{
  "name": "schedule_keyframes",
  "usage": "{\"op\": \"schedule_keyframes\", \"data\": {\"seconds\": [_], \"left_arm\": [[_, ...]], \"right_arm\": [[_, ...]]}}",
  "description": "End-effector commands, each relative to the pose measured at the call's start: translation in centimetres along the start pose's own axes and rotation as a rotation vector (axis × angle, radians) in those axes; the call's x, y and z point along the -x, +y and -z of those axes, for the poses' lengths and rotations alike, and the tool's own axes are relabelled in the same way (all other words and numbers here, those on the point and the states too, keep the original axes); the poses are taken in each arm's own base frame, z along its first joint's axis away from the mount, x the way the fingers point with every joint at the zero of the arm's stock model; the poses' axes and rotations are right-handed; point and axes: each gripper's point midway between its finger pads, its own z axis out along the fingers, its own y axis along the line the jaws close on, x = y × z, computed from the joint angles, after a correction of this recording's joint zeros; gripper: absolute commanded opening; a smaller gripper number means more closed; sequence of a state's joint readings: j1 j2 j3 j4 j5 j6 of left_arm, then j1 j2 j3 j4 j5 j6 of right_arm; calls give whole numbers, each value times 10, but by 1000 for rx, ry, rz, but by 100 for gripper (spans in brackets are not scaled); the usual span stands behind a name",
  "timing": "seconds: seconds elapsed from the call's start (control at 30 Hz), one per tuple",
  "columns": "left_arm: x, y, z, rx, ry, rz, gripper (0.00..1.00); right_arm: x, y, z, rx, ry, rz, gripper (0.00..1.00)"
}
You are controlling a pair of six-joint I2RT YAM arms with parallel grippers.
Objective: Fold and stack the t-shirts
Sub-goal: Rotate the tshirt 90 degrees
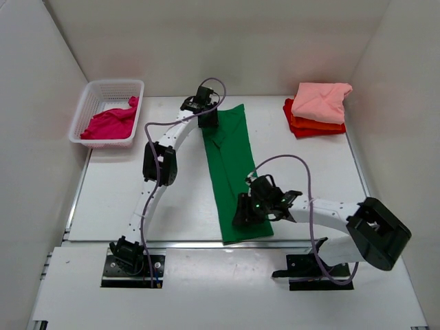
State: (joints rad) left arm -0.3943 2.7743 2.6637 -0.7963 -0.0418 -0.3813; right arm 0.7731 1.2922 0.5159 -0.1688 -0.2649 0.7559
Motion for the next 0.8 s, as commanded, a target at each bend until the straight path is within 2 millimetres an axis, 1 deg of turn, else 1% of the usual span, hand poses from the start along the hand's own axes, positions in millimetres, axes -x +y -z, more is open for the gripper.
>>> {"op": "schedule_keyframes", "data": {"seconds": [0.0, 0.03, 0.1, 0.13, 0.17, 0.2, 0.23, 0.27, 0.3, 0.33, 0.37, 0.4, 0.43, 0.47, 0.5, 0.53, 0.57, 0.6, 0.63, 0.67, 0.7, 0.73, 0.77], "left_arm": [[-12, 25, 4, 12, 62, 20, 52], [1, 17, 13, -13, 14, 14, 55], [29, 16, 24, -35, -66, 27, 59], [50, 11, 37, -47, -117, 29, 61], [64, 10, 46, -58, -151, 41, 63], [93, 4, 69, -90, -217, 51, 66], [121, -5, 97, -118, -285, 55, 67], [134, -1, 116, -120, -313, 54, 68], [142, -6, 143, -129, -324, 48, 69], [145, -11, 169, -137, -328, 34, 70], [118, -8, 165, -109, -240, 7, 70], [105, -21, 197, -113, -210, -26, 71], [67, -26, 208, -101, -130, -76, 70], [20, -7, 219, -15, -61, -95, 70], [4, -24, 225, -47, -91, -91, 69], [-51, -14, 240, -54, -34, -85, 65], [-84, -12, 257, -127, -41, 1, 66], [-91, -21, 265, -193, -80, 74, 65], [-130, -17, 279, -227, -54, 83, 65], [-157, -14, 291, -222, -41, 102, 64], [-179, -6, 299, -209, -29, 130, 64], [-193, -10, 302, -234, -10, 140, 65], [-212, -8, 307, -257, 20, 186, 66]], "right_arm": [[-29, 17, -16, 37, 124, 78, 45], [-26, 25, -18, 47, 122, 121, 45], [-17, 30, -18, 49, 93, 166, 47], [-6, 35, -13, 64, 56, 193, 48], [2, 37, -10, 75, 37, 208, 50], [11, 43, -5, 88, 11, 222, 52], [19, 46, 2, 98, -16, 233, 53], [30, 47, 9, 90, -52, 259, 55], [39, 51, 18, 91, -87, 279, 56], [45, 45, 25, 68, -110, 267, 57], [56, 38, 32, 41, -147, 256, 57], [61, 34, 39, 32, -172, 243, 57], [66, 24, 47, 17, -187, 215, 58], [66, 7, 52, -7, -185, 180, 58], [64, -14, 55, -48, -172, 128, 58], [63, -18, 60, -47, -178, 124, 58], [59, -31, 64, -71, -175, 110, 58], [55, -43, 67, -102, -171, 89, 58], [53, -52, 70, -130, -181, 83, 58], [52, -58, 74, -150, -186, 72, 58], [42, -61, 74, -154, -162, 55, 57], [33, -65, 71, -162, -138, 45, 56], [28, -62, 70, -162, -131, 36, 55]]}}
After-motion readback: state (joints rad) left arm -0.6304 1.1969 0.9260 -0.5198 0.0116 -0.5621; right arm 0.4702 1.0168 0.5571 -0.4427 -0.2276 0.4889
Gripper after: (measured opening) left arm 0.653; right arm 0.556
